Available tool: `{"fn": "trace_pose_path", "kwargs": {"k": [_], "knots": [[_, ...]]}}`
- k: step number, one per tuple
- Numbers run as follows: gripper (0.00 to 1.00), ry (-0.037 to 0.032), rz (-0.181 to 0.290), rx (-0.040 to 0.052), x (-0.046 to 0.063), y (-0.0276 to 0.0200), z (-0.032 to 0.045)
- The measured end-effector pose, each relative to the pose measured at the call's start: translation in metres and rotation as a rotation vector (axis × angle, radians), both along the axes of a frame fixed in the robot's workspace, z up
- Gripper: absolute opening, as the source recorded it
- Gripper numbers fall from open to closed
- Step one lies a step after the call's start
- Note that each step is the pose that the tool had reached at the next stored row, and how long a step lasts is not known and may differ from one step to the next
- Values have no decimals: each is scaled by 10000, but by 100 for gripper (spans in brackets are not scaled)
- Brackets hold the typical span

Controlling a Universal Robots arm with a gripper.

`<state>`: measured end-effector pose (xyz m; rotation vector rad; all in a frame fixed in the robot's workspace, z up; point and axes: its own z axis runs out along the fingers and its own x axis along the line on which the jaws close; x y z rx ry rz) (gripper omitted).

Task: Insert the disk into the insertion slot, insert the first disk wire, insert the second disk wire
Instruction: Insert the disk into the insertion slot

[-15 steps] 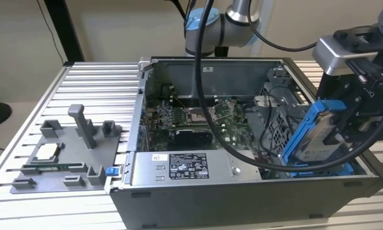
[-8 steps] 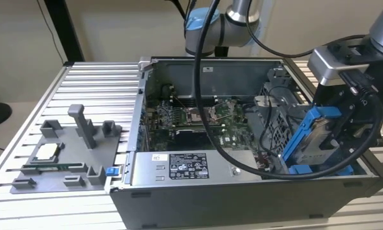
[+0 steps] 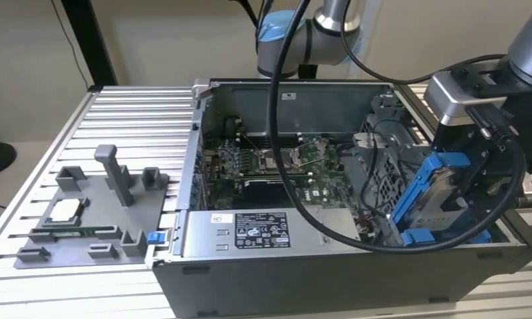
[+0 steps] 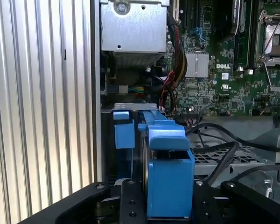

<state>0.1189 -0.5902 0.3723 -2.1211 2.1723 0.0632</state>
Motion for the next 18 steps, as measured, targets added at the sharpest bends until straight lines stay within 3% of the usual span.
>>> {"fn": "trace_pose_path", "kwargs": {"k": [4,5,13,18], "knots": [[0,0,1,4,0,0,-28],[100,1,0,2,0,0,-27],[100,1,0,-2,0,1,-19],[100,4,1,-1,0,0,181]]}}
